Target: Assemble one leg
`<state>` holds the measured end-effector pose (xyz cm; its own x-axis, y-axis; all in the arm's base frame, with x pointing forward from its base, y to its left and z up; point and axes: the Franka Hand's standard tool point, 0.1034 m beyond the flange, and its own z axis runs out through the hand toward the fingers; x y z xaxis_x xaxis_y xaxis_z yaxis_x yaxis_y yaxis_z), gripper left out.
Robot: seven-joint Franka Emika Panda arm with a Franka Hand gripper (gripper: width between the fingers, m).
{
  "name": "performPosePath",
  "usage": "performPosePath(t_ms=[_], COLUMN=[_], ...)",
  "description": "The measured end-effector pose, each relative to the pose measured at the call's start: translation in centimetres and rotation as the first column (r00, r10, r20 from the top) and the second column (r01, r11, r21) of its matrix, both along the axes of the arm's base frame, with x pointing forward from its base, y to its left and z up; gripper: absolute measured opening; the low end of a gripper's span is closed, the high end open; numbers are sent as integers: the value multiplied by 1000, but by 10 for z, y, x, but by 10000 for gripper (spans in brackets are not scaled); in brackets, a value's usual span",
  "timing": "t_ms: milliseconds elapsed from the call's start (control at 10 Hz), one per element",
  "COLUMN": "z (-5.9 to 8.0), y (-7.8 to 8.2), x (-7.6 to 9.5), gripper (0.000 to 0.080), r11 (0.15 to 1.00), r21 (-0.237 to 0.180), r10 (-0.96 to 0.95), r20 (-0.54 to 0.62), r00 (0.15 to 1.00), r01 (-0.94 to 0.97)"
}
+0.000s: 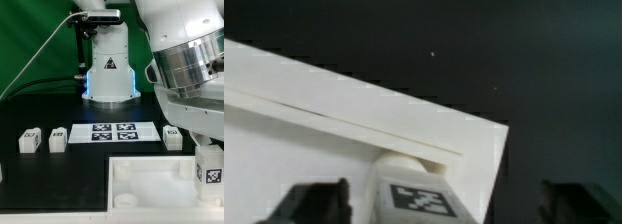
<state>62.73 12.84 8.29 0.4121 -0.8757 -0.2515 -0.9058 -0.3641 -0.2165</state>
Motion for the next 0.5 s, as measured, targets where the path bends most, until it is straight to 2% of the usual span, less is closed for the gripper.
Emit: performPosePath(t_ms=[100,200,300,400,500], z=[-1,0,3,6,4], y=[-2,-5,-6,0,2], x=[-3,-5,-3,-4,-5], gripper=[624,642,642,648,649], r11=[996,979,922,857,832], r21=[-10,-32,-97,-158,-149], r10=[86,204,379,502,546], r20=[2,-2,25,31,49], r00=[996,979,925,865,836], r01=[-86,-204,-375,-491,-535])
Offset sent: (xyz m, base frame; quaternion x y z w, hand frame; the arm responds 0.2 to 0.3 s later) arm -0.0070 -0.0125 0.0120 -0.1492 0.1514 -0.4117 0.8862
